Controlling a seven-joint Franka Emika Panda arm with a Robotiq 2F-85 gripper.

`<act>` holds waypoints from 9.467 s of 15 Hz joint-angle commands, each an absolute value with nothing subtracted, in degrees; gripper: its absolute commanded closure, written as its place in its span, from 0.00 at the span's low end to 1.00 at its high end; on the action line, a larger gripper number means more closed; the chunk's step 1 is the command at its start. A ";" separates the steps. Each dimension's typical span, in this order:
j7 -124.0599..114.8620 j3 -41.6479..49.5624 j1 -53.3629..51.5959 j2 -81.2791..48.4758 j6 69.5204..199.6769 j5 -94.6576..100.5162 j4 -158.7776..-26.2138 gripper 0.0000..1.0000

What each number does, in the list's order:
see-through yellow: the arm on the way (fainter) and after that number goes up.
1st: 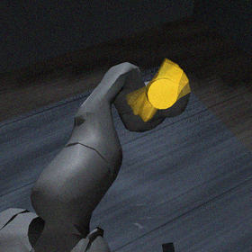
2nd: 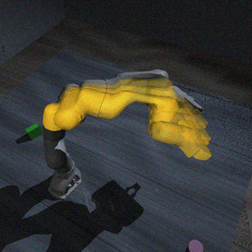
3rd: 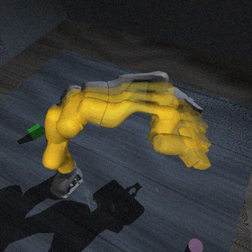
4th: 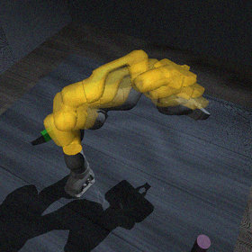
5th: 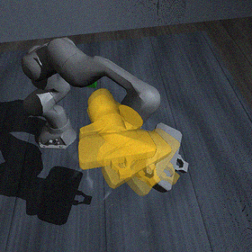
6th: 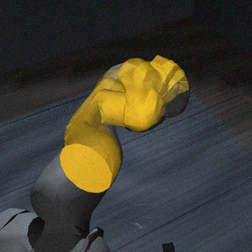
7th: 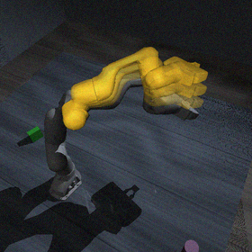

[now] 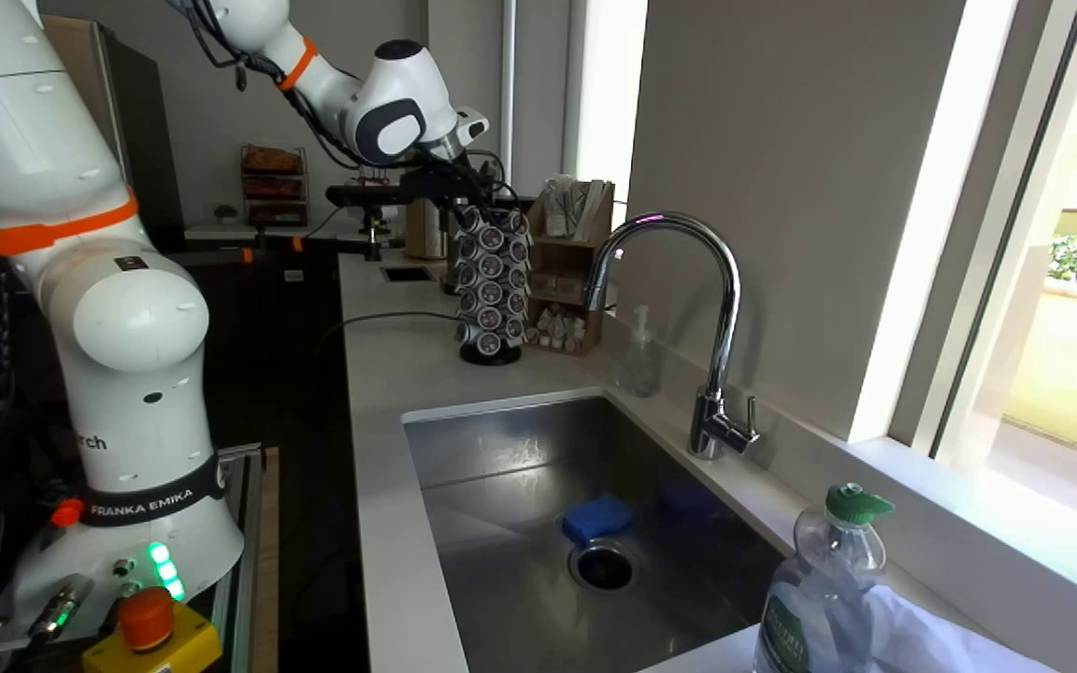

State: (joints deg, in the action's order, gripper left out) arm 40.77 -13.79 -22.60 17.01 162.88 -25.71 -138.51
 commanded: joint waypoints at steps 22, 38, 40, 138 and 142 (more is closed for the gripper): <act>40.69 -14.35 -24.77 14.27 166.72 -25.96 -138.15 0.00; 40.47 -15.11 -24.86 9.30 172.43 -25.60 -135.20 0.00; 40.43 -15.21 -24.81 8.89 172.62 -25.53 -134.97 0.00; 34.08 -15.08 -19.19 10.93 162.56 -20.21 -133.66 0.34; 34.14 -15.02 -19.30 11.23 162.56 -20.40 -133.86 0.41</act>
